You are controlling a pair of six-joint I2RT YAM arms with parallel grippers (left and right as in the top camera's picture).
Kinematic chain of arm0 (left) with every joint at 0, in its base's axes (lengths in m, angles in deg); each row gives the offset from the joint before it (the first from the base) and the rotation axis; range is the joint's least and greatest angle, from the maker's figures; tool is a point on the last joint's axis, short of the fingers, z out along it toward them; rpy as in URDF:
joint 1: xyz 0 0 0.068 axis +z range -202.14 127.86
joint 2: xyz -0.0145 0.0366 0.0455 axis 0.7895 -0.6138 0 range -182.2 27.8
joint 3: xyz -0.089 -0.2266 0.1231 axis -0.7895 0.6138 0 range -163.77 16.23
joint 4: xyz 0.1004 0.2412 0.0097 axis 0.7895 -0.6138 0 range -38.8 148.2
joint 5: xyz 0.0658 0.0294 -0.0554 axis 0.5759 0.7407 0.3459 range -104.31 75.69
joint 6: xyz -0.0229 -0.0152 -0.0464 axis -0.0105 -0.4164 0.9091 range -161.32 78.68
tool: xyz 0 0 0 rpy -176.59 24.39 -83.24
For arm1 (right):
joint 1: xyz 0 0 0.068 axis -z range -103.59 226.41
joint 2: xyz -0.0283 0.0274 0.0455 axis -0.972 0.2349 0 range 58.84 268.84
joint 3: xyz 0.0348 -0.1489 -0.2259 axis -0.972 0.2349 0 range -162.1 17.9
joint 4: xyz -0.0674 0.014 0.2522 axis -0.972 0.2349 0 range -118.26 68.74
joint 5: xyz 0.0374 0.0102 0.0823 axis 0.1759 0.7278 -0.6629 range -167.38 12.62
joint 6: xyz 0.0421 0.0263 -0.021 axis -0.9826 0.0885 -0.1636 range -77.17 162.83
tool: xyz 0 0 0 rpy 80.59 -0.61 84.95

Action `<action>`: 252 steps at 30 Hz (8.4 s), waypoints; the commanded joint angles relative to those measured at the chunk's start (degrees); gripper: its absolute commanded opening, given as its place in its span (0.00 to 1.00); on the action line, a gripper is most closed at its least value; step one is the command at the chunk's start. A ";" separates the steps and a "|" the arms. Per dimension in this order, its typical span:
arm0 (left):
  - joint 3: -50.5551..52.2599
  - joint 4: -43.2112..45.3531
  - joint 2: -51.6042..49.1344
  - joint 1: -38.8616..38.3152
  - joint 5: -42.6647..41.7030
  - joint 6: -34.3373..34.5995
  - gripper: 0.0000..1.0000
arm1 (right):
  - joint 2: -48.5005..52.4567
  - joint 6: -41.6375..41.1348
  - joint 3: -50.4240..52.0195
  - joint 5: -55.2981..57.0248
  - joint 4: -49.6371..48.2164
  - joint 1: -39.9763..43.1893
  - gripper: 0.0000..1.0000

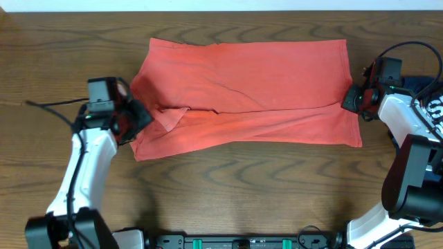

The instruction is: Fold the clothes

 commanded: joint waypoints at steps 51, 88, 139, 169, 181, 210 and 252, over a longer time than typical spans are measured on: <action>-0.92 23.30 -7.76 3.13 2.29 13.07 0.84 | 0.24 0.83 -0.20 1.62 0.83 -0.17 0.01; 7.61 -4.83 -7.76 3.17 7.89 2.43 0.41 | 0.22 -0.55 -0.20 4.92 1.86 0.26 0.45; 7.61 -16.85 -5.31 13.79 12.24 0.26 0.06 | 0.02 -11.23 12.79 21.03 28.85 4.07 0.01; 0.00 -3.67 19.58 8.33 -6.78 -6.12 0.64 | -29.29 -4.31 4.44 -0.22 21.75 3.93 0.48; -1.14 -5.22 17.35 6.16 -4.15 -6.16 0.63 | -29.29 -4.57 4.44 5.44 33.03 3.98 0.44; -1.11 -7.32 16.52 -7.93 -4.81 -8.02 0.61 | -29.29 -14.60 4.46 14.51 43.45 4.02 0.66; -1.11 53.96 -21.70 -56.89 -12.17 14.75 0.61 | -29.29 -14.60 4.48 13.62 43.41 4.02 0.66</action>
